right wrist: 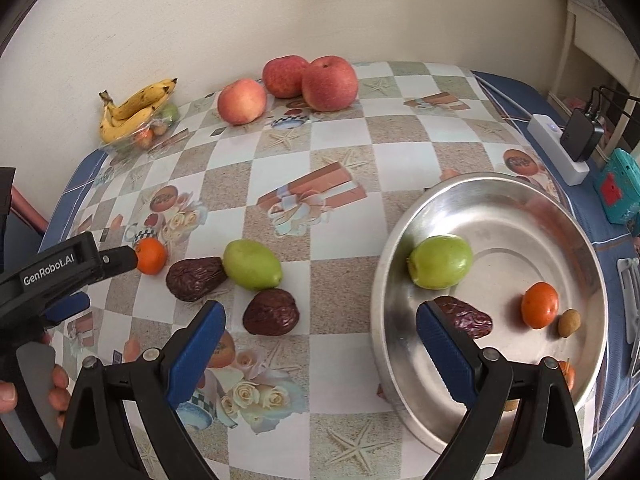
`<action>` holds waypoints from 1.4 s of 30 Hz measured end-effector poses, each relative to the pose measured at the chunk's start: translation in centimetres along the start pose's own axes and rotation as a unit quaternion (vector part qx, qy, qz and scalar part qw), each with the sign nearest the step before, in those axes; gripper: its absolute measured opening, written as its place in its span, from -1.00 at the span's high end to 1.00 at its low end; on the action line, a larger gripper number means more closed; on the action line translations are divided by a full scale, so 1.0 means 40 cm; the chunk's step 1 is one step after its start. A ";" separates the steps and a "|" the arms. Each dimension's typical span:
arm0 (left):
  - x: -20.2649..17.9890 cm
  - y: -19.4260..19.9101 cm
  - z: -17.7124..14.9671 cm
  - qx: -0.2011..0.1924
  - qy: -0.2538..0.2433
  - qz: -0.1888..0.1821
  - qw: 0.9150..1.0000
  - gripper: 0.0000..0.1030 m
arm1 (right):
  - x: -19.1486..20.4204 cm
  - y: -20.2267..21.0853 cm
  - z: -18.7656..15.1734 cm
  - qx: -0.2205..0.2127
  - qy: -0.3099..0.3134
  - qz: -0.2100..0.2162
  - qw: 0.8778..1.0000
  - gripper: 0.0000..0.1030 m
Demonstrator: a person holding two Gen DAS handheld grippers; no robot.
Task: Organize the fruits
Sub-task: 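Move both open tools back toward the remaining fruits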
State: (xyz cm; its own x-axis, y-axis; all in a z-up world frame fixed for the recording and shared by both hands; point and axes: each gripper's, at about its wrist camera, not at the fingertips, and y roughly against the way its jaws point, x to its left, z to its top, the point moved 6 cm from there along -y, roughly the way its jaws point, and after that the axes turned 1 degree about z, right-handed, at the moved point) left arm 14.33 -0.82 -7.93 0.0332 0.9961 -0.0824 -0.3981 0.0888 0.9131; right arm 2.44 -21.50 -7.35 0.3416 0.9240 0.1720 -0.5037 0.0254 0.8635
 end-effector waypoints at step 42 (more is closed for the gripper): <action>-0.023 -0.170 0.017 0.018 -0.033 -0.026 0.999 -0.98 | 0.104 -0.180 -0.064 0.086 0.099 -0.041 0.991 -0.87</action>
State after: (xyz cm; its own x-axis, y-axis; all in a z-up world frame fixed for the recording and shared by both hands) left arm 17.63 -2.35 -13.80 0.1133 0.9881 -0.1045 -0.3617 0.1390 0.9219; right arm 5.47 -16.87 -14.06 0.2056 0.9785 0.0159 -0.3322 0.0545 0.9416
